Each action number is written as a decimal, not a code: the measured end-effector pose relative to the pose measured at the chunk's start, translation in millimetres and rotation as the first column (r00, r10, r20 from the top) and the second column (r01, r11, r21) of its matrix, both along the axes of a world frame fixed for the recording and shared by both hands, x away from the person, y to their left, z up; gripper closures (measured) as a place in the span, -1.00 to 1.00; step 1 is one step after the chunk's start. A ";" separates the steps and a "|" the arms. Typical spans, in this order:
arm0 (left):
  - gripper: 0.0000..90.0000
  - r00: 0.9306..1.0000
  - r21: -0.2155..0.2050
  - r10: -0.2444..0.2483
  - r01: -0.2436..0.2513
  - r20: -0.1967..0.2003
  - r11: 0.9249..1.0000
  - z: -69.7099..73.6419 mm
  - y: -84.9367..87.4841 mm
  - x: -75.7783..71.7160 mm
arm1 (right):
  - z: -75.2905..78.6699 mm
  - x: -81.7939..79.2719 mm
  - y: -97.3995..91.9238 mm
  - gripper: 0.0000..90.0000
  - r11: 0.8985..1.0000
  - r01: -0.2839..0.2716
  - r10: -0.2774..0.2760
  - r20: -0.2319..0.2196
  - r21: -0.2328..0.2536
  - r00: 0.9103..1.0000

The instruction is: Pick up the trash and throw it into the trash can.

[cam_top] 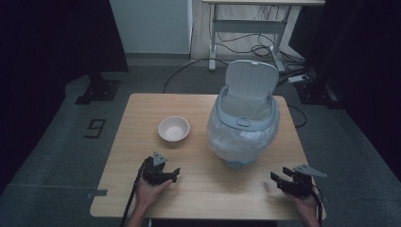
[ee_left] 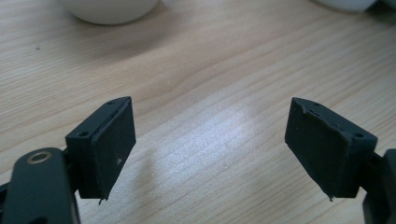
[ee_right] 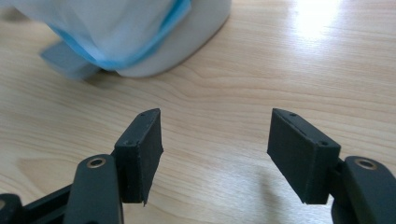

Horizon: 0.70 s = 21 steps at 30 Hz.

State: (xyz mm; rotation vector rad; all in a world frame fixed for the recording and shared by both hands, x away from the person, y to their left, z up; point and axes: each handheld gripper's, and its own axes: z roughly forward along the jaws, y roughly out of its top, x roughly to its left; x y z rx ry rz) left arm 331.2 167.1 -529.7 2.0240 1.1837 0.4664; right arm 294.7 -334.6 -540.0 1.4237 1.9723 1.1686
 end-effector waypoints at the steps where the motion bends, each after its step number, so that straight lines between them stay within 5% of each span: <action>1: -0.65 1.000 -0.007 0.003 -0.003 -0.002 1.000 1.7 1.3 0.1 | -1.1 0.5 0.9 -0.25 1.000 0.001 -0.001 0.000 -0.021 1.000; 11: -0.68 0.999 -0.076 0.016 -0.013 0.032 0.997 19.4 11.5 0.3 | -10.4 5.4 1.3 -0.28 0.995 0.012 -0.016 -0.035 -0.099 0.999; 21: -0.67 0.999 -0.068 0.039 -0.036 0.037 0.997 33.3 12.2 11.7 | -13.1 11.2 5.1 -0.32 0.991 -0.004 -0.007 -0.080 -0.135 0.997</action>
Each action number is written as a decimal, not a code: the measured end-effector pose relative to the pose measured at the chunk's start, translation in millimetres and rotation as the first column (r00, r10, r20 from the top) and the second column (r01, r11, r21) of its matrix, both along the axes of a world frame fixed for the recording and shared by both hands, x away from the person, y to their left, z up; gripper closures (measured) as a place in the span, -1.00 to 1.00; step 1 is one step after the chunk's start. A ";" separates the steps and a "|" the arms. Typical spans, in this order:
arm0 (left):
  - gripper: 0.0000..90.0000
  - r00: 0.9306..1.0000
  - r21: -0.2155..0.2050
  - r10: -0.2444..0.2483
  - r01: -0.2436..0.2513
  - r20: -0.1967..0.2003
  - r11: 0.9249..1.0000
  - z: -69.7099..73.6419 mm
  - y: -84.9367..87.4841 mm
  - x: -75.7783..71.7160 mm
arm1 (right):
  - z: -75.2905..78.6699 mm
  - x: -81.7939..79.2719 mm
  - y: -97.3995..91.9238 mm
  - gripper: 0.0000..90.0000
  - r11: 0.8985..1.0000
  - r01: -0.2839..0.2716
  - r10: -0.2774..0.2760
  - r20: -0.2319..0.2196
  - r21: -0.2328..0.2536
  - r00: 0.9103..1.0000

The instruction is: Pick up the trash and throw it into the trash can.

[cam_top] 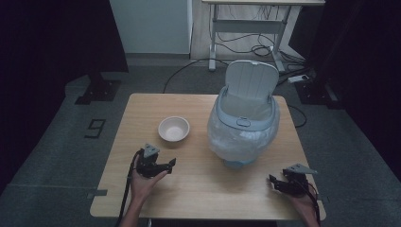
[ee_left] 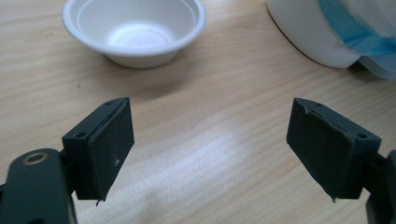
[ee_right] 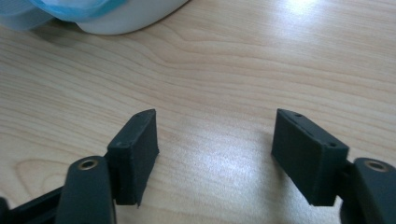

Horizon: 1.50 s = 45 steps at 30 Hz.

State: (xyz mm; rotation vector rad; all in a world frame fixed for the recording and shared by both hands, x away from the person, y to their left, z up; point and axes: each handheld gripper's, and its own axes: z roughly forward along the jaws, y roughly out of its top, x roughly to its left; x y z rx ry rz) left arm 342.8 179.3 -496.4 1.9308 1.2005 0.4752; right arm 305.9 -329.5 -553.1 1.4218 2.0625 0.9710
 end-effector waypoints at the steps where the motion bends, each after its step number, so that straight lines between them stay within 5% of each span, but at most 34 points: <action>1: -0.67 1.000 0.002 -0.002 0.002 -0.003 1.000 1.6 -0.5 2.5 | -0.1 0.8 1.3 -0.32 1.000 -0.003 0.003 0.001 -0.011 1.000; 15: -0.63 0.999 -0.008 0.047 -0.048 -0.025 0.999 14.6 8.5 44.3 | -0.2 1.8 3.6 -0.34 1.000 -0.012 0.012 0.003 -0.023 1.000; 31: -0.59 0.989 0.023 0.141 -0.140 -0.041 0.990 3.3 29.3 93.0 | -0.2 2.0 4.0 -0.35 1.000 -0.014 0.014 0.001 -0.023 1.000; 45: -0.62 0.983 0.029 0.177 -0.176 -0.040 0.984 -9.5 26.8 134.0 | -0.3 2.4 6.8 -0.35 1.000 -0.007 0.007 0.001 -0.024 1.000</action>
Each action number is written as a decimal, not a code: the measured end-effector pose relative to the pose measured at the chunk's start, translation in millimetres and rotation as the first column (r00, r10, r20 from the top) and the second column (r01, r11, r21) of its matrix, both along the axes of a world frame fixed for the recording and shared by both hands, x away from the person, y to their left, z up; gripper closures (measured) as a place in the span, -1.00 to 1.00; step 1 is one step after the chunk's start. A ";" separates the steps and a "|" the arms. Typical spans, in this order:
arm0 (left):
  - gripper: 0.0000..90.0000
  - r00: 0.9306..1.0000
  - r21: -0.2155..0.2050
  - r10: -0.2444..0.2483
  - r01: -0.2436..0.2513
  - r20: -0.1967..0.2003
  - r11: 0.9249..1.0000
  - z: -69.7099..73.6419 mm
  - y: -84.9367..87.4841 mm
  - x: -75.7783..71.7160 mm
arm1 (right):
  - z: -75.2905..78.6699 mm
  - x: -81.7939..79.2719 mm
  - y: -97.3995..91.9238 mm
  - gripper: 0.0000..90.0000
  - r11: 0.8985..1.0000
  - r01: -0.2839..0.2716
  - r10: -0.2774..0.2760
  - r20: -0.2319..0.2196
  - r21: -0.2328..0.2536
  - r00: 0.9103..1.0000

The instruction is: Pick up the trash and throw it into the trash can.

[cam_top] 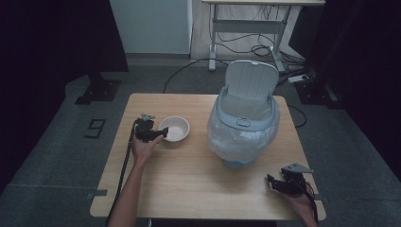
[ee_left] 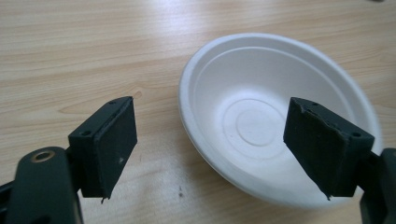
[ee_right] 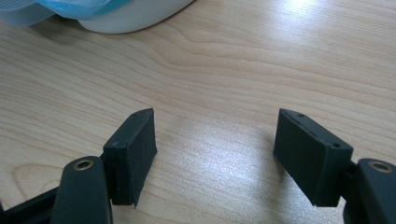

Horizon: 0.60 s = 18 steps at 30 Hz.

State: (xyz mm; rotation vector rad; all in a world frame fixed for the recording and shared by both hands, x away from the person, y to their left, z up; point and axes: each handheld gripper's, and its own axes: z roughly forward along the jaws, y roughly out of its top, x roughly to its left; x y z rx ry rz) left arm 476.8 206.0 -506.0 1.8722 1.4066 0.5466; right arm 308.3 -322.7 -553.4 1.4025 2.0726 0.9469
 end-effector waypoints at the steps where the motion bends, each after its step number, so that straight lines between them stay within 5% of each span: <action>1: -0.62 1.000 0.001 0.002 -0.002 -0.006 1.000 -1.4 -1.0 2.5 | 0.0 0.0 0.1 -0.35 1.000 0.000 0.000 0.000 0.000 1.000; 11: -0.50 0.993 0.037 -0.011 0.015 -0.116 0.999 -21.3 -8.1 15.3 | 0.0 -1.1 2.0 -0.35 1.000 -0.001 0.001 -0.001 0.001 1.000; 18: 0.18 0.988 -0.001 -0.052 0.053 -0.142 0.999 -25.0 -13.7 14.4 | 0.1 -1.3 2.2 -0.35 1.000 0.000 0.000 -0.001 0.001 1.000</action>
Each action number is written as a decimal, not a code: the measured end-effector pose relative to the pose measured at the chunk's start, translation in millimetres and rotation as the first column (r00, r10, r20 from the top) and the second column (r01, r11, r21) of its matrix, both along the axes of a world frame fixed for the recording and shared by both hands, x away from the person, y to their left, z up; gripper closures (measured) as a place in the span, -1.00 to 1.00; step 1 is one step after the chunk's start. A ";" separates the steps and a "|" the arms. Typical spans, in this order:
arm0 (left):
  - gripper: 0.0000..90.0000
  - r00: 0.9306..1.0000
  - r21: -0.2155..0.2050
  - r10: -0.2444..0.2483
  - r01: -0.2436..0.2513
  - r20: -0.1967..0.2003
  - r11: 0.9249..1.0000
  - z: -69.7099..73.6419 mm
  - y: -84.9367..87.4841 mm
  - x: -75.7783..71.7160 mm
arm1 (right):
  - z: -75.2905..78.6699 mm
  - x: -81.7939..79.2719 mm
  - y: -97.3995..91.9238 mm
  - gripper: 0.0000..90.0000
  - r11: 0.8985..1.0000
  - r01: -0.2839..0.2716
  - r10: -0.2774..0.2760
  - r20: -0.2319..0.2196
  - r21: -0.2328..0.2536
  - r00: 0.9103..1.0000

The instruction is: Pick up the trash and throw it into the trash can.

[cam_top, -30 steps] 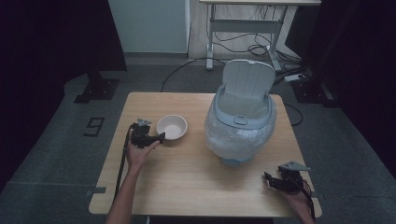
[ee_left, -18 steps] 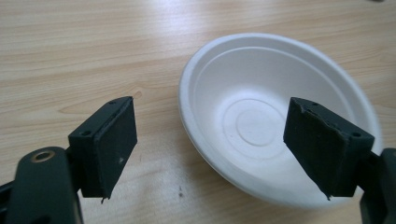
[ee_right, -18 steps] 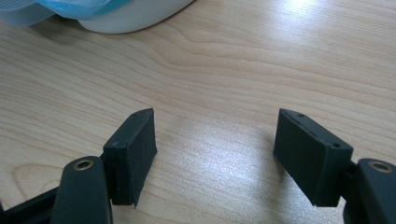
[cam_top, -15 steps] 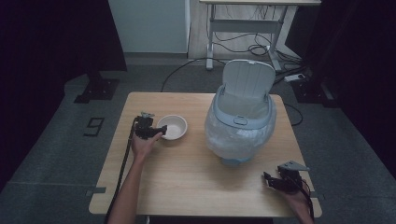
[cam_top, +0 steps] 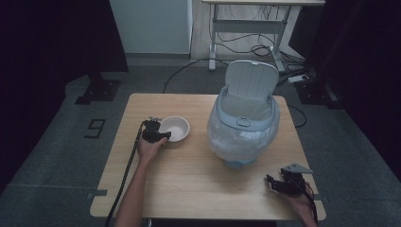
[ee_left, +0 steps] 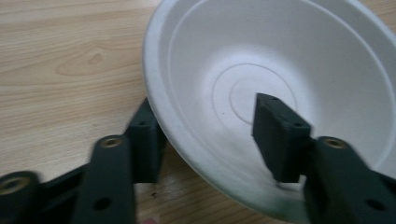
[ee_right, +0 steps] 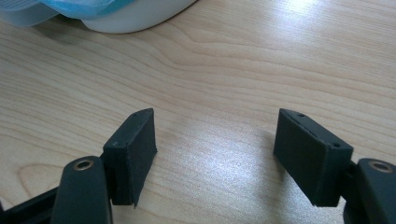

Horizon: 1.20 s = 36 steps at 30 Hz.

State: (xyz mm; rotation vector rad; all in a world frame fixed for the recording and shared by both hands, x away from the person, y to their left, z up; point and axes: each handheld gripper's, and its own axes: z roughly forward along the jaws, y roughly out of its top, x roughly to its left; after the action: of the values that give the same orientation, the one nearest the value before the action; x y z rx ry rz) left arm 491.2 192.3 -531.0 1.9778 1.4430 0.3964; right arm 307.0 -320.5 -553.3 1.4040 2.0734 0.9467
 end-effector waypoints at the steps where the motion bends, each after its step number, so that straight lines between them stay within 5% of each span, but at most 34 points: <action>1: 0.18 1.000 -0.003 -0.004 0.004 -0.001 1.000 0.0 -0.6 -0.4 | 0.0 -0.1 0.1 -0.35 1.000 0.001 -0.001 0.000 0.000 1.000; 5: 0.56 0.999 -0.020 -0.029 0.029 0.013 0.999 0.2 -2.6 -3.5 | -0.1 -0.8 1.0 -0.35 1.000 0.001 -0.001 0.001 -0.001 1.000; 10: 0.73 0.998 -0.131 -0.042 0.048 0.048 0.990 2.5 4.0 -11.7 | 0.0 -1.0 1.2 -0.35 1.000 0.000 0.000 0.001 -0.001 1.000; 19: 0.85 0.991 -0.157 -0.060 0.078 0.119 0.985 21.3 9.1 -26.1 | -0.1 -0.9 1.2 -0.35 1.000 0.000 0.000 0.002 0.000 1.000; 27: 0.85 0.976 -0.158 -0.068 0.102 0.208 0.982 42.3 14.8 -59.6 | -0.1 -1.0 1.2 -0.35 1.000 -0.001 0.001 0.002 0.000 1.000; 36: 0.84 0.961 -0.228 -0.057 0.122 0.271 0.966 62.5 26.1 -82.0 | -0.2 -2.2 0.9 -0.36 1.000 0.003 -0.003 0.003 -0.001 1.000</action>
State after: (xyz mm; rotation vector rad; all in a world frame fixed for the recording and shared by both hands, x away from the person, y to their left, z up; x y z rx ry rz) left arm 409.2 218.4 -468.5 1.7153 1.1704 0.4037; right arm 304.9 -319.6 -553.5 1.4037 2.0691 0.9460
